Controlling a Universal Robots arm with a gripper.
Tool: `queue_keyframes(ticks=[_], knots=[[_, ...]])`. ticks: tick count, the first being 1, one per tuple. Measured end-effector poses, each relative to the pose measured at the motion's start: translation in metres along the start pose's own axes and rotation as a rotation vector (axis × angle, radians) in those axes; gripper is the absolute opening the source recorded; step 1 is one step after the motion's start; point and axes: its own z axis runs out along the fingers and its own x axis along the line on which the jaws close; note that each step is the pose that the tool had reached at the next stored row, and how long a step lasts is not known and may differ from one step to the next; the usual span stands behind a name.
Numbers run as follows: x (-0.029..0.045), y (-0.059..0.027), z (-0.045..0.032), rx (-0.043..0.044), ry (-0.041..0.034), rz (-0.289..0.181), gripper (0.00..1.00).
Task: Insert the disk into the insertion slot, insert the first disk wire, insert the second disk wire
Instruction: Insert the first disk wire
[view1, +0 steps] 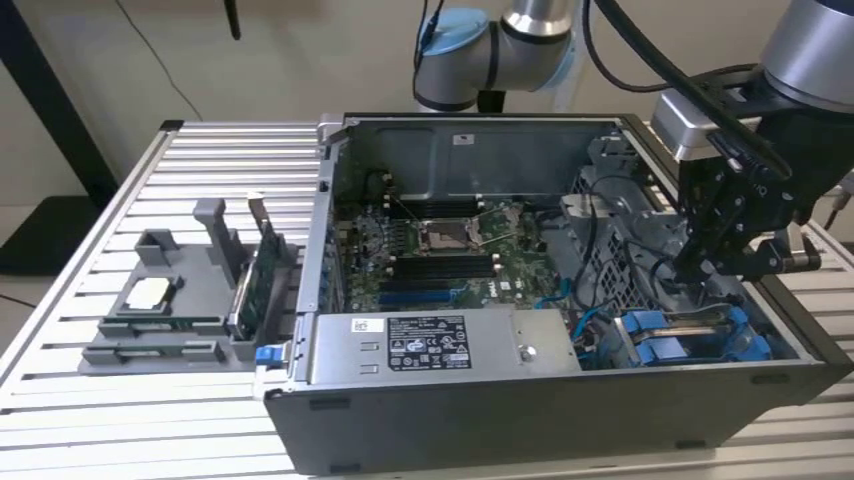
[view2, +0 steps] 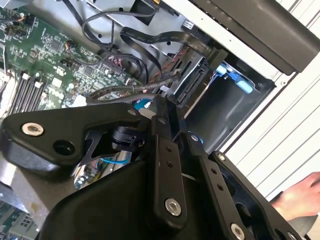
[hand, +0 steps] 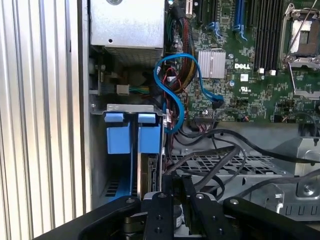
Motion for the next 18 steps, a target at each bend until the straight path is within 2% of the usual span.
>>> queue_keyframes(ticks=[12,18], knots=[[0.0006,-0.0002,0.0012,-0.0001,0.0008,0.0,0.19],[0.0054,-0.0018,0.0034,-0.0023,0.0009,0.0,0.19]])
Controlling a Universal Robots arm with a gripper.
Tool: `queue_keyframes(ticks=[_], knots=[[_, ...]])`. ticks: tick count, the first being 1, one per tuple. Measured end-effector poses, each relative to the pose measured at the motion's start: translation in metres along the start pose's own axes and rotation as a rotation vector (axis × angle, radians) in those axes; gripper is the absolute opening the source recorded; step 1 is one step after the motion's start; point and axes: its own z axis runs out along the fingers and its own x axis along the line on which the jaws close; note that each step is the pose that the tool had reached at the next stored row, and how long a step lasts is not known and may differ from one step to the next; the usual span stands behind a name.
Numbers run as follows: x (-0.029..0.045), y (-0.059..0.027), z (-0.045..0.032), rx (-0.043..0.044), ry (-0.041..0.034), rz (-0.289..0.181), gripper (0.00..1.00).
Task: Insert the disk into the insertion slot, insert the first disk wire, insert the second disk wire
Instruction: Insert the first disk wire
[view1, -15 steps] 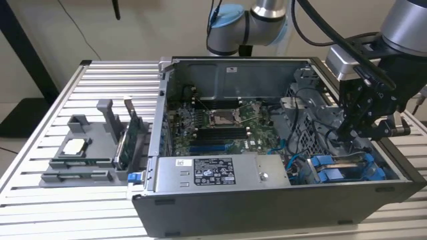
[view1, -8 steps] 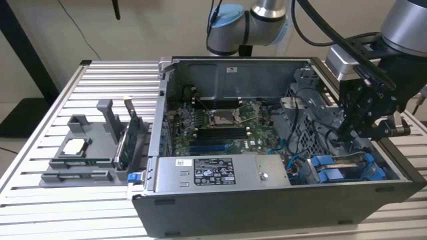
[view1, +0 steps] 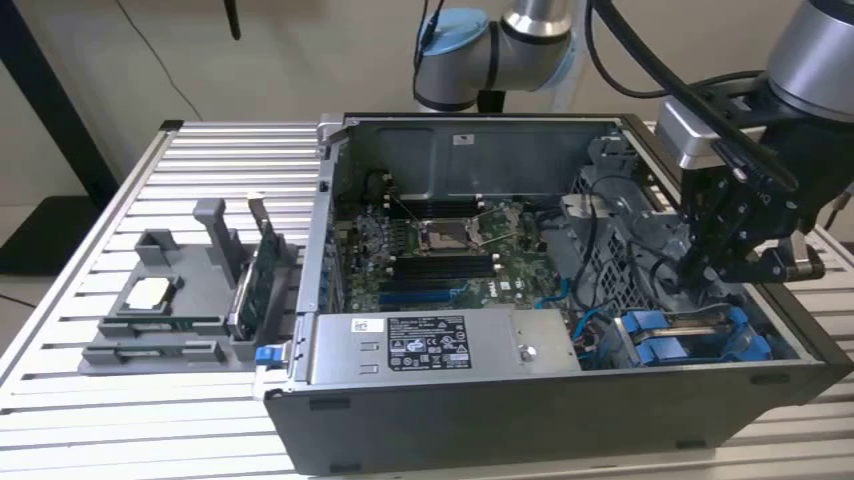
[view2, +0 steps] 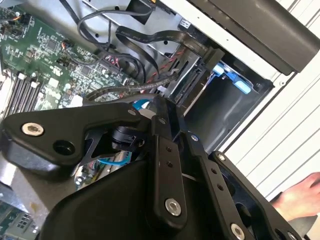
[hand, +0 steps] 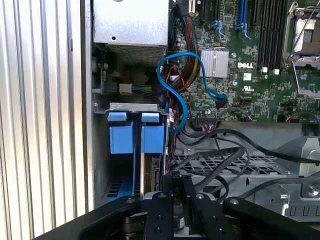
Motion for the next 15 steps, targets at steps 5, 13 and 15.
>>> queue_keyframes(ticks=[5,13,15], knots=[[0.0056,-0.0016,0.0017,-0.0039,-0.0001,0.0,0.19],[0.013,-0.004,0.0043,-0.0107,0.0,0.001,0.19],[0.0151,-0.0047,0.005,-0.0131,0.0,0.001,0.19]])
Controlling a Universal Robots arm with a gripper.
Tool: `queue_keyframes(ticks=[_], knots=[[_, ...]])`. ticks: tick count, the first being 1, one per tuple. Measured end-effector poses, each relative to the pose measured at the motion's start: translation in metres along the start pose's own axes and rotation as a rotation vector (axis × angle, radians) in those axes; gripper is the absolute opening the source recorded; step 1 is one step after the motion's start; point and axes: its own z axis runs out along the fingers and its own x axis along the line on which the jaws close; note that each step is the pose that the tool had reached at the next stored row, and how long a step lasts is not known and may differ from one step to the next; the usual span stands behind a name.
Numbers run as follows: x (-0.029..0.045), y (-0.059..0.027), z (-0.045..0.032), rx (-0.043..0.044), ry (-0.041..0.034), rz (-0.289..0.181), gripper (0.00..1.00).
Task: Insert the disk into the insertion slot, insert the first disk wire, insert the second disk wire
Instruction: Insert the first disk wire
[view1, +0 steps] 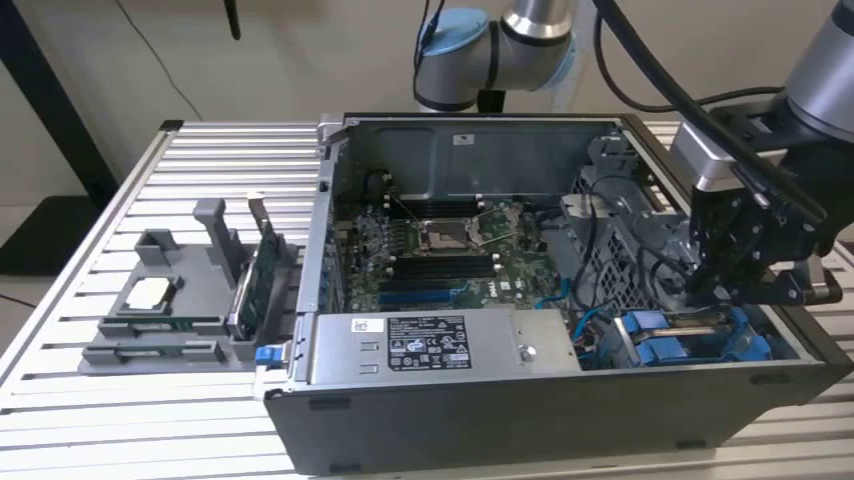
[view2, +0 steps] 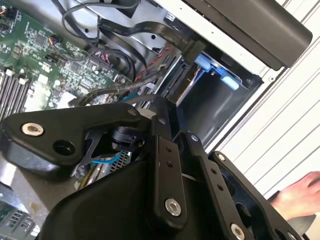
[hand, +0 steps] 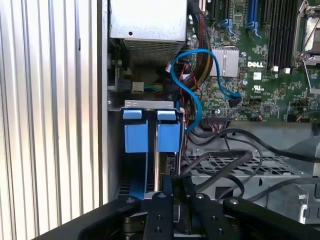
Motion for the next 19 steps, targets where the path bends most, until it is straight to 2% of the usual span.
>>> queue_keyframes(ticks=[3,6,8,14,15,18,19], knots=[[0.003,-0.0018,0.0015,-0.0056,-0.0003,0.0,0.19],[0.0048,-0.0042,0.0026,-0.0172,-0.002,0.001,0.19],[0.0054,-0.0064,0.0031,-0.0249,-0.0057,0.002,0.19],[0.0058,-0.0205,0.0053,-0.0465,-0.0145,0.004,0.19],[0.0059,-0.0216,0.0057,-0.0488,-0.017,0.004,0.19],[0.006,-0.022,0.007,-0.0509,-0.035,0.005,0.19],[0.006,-0.0222,0.0079,-0.0512,-0.0381,0.005,0.19]])
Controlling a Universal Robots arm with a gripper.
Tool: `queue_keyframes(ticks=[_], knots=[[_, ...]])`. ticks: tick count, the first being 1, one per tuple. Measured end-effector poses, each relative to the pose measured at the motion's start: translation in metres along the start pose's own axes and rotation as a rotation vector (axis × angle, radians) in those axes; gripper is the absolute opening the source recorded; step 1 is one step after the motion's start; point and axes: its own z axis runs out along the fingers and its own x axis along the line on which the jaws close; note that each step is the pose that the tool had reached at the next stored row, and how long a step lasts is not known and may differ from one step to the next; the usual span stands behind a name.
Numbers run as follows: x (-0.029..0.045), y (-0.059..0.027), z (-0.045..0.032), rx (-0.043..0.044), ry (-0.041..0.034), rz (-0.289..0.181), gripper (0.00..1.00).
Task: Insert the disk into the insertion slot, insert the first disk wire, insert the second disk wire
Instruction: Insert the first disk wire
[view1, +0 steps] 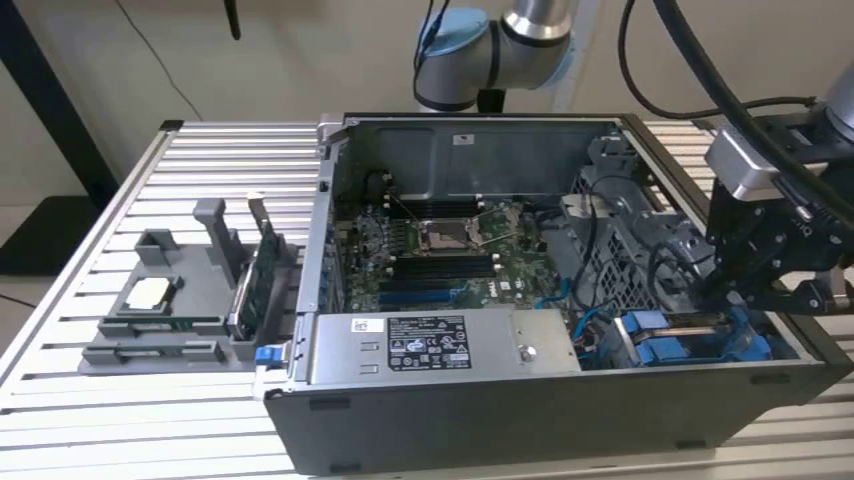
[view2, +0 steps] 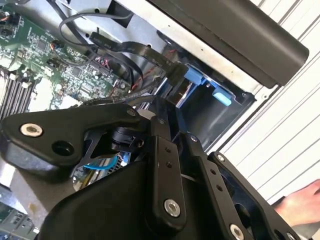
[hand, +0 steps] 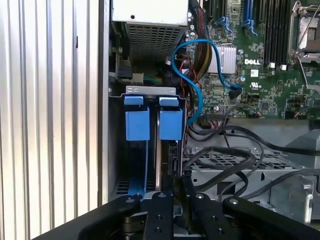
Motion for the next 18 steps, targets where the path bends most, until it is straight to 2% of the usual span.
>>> queue_keyframes(ticks=[6,18], knots=[[0.0005,-0.0046,0.0041,-0.0003,-0.0008,-0.001,0.19],[0.0011,-0.0062,0.0098,0.0013,-0.0005,0.014,0.19]])
